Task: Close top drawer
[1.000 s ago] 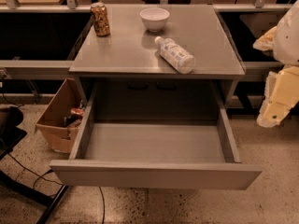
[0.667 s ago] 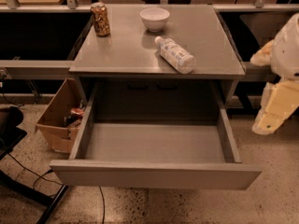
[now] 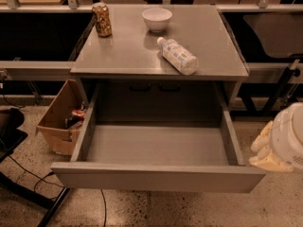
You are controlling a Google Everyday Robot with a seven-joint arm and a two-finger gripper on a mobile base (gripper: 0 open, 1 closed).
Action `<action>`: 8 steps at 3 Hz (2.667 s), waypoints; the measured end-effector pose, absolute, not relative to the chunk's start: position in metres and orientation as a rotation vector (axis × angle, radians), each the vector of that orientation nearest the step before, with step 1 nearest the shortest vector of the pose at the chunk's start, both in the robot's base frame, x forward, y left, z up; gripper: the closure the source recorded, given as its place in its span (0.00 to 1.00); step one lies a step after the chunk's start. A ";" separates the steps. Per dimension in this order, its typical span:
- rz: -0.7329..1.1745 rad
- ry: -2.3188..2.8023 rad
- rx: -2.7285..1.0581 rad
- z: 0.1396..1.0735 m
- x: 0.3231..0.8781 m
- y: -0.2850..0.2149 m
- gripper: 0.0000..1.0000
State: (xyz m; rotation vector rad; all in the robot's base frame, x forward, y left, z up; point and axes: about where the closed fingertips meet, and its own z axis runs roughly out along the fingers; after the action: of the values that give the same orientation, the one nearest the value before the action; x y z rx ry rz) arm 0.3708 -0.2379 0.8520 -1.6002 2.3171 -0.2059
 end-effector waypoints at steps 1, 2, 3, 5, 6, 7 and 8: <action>-0.168 2.354 -1.558 0.781 0.344 -0.236 0.91; -0.107 2.397 -1.548 0.693 0.314 -0.236 1.00; -0.065 2.440 -1.580 0.601 0.287 -0.234 1.00; 0.003 2.435 -1.552 0.530 0.291 -0.232 1.00; -0.035 2.383 -1.536 0.530 0.307 -0.232 1.00; -0.169 2.262 -1.575 0.552 0.351 -0.242 1.00; -0.255 2.153 -1.600 0.570 0.395 -0.245 1.00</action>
Offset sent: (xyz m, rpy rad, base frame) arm -0.1229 -0.0017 -0.3491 0.0753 0.1418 -0.0851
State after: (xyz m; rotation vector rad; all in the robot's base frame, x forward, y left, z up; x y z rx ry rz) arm 0.3951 -0.2446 0.5695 -1.6000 2.1528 -0.2550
